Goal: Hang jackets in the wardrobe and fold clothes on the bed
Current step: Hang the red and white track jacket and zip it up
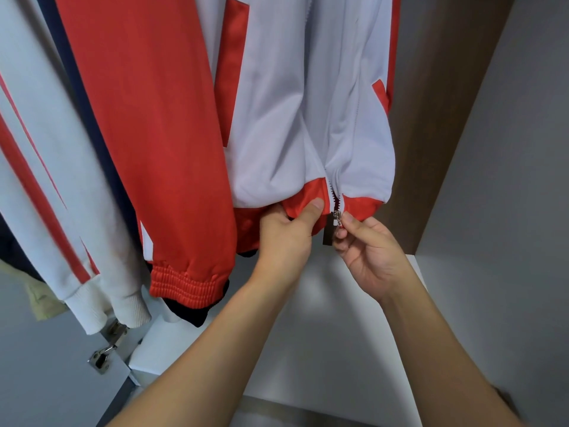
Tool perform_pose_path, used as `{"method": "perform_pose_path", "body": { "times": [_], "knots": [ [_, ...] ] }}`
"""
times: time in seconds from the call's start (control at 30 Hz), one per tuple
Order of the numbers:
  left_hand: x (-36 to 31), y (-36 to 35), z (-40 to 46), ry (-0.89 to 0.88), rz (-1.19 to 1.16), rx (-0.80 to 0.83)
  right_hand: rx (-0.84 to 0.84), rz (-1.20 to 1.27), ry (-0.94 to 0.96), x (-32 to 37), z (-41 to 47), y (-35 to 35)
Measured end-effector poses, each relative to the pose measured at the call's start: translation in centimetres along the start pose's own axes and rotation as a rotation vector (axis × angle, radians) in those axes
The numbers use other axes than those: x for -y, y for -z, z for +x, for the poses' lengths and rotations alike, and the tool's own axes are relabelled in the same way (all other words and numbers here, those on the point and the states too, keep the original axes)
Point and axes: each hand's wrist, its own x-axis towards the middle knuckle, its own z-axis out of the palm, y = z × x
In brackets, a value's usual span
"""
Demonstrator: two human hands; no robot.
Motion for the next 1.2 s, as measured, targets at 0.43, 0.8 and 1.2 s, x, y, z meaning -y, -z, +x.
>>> {"method": "perform_pose_path", "body": {
  "times": [0.43,0.8,1.2],
  "knots": [
    [-0.1,0.0,-0.3,-0.084,0.212,-0.01,-0.07,-0.09,0.064,0.1,0.1,-0.2],
    [0.1,1.1,0.0,-0.171,0.649,0.056,-0.153,-0.18,0.094,0.3,-0.1,-0.6],
    [-0.3,1.0,0.0,-0.058,0.562,0.041,-0.188,-0.188,0.102,0.9,0.1,-0.2]
  ]
}}
